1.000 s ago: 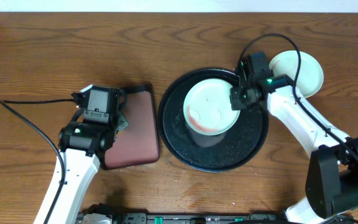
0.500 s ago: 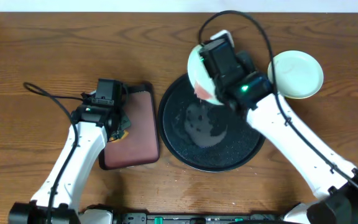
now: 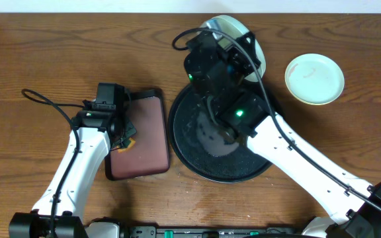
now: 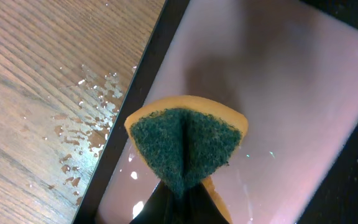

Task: Clean dirty plates on tray and stack at the side
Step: 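Lift the green plate off the black tray with the right gripper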

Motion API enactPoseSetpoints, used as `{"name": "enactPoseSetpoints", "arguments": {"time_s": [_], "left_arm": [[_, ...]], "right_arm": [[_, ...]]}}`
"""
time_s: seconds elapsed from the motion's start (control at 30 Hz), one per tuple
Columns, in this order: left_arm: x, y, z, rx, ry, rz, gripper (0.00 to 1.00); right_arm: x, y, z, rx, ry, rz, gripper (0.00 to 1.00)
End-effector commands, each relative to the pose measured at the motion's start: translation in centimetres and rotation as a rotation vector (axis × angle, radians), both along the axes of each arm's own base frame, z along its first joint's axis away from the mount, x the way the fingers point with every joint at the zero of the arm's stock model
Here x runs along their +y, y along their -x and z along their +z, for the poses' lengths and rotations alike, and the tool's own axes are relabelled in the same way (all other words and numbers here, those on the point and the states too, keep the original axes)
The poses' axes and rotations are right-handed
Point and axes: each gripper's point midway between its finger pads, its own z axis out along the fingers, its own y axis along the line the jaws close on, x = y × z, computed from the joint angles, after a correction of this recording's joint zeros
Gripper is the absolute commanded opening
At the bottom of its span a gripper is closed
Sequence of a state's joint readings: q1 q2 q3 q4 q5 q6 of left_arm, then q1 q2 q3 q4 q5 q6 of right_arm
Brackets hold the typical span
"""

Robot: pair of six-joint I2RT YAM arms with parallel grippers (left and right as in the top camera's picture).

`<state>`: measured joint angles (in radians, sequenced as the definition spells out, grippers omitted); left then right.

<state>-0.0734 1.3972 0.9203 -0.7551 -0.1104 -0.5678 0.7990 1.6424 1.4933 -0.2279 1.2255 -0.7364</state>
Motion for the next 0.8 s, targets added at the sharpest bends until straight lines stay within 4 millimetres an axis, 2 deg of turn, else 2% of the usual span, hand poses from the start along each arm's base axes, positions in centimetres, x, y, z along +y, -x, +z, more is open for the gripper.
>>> {"name": "enactPoseSetpoints", "arguments": {"time_s": [0.0,0.17,0.37,0.53,0.63,0.77], "left_arm": [[0.2,0.3,-0.2,0.010,-0.006,-0.009,0.07],[0.2,0.2,-0.2,0.009,-0.006,-0.008,0.07],[0.2,0.2,-0.2,0.006,-0.005,-0.009,0.08],[0.2,0.2,-0.2,0.007,-0.006,-0.009,0.07],[0.2,0.2,-0.2,0.007,-0.006,-0.009,0.07],[0.2,0.2,-0.2,0.007,-0.006,-0.009,0.07]], "right_arm": [[-0.2,1.1,2.9,0.004,0.123,-0.011,0.01],[0.1,1.0,4.1,-0.008,0.163,-0.002,0.01],[0.7,1.3,4.2,-0.006,0.176,0.011,0.01],[-0.1,1.6,3.6,-0.064,0.035,-0.046,0.01],[-0.9,1.6,0.9,-0.055,-0.093,-0.062,0.01],[0.1,1.0,-7.0,0.259,-0.205,0.116,0.01]]}}
